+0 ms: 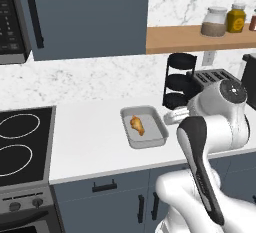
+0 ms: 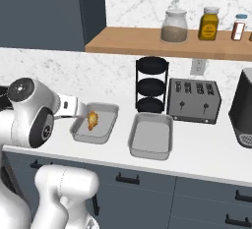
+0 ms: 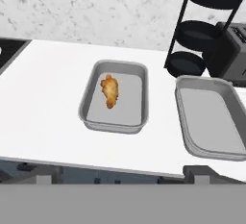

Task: Place one bell pepper and one chicken drumstick in each tupperware on the nearby counter, to pack two identical lunches.

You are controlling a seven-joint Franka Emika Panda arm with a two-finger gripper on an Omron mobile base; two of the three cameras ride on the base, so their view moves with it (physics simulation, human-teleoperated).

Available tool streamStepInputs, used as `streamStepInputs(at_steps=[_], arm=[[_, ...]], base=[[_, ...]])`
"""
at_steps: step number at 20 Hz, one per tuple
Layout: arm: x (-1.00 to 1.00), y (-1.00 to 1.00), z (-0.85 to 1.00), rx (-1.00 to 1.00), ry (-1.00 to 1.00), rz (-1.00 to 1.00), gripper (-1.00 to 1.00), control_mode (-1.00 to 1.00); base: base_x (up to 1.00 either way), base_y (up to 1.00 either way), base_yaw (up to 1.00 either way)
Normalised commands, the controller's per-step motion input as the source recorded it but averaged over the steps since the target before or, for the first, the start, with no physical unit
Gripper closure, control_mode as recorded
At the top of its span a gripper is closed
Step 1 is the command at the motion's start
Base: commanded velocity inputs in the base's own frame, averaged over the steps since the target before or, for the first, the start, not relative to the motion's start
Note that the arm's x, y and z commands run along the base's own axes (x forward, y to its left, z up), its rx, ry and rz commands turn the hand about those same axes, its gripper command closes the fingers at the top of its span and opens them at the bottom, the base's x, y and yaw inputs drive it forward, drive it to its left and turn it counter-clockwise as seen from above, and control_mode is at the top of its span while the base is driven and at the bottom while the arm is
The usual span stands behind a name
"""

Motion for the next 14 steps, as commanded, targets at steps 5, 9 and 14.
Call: streamStepInputs(at_steps=[5,9,14], arm=[[-0.60,-0.02,0.60,0.00,-0.07,0.00,-1.00,1.00],[0.00,0.00,0.00,0.00,0.00,0.00,-1.00,1.00],[0.00,0.00,0.00,0.00,0.00,0.00,-1.00,1.00]], base=[[-0.40,-0.15,0.00],[-1.00,-0.71,-0.01],[-0.94,-0.96,-0.01]])
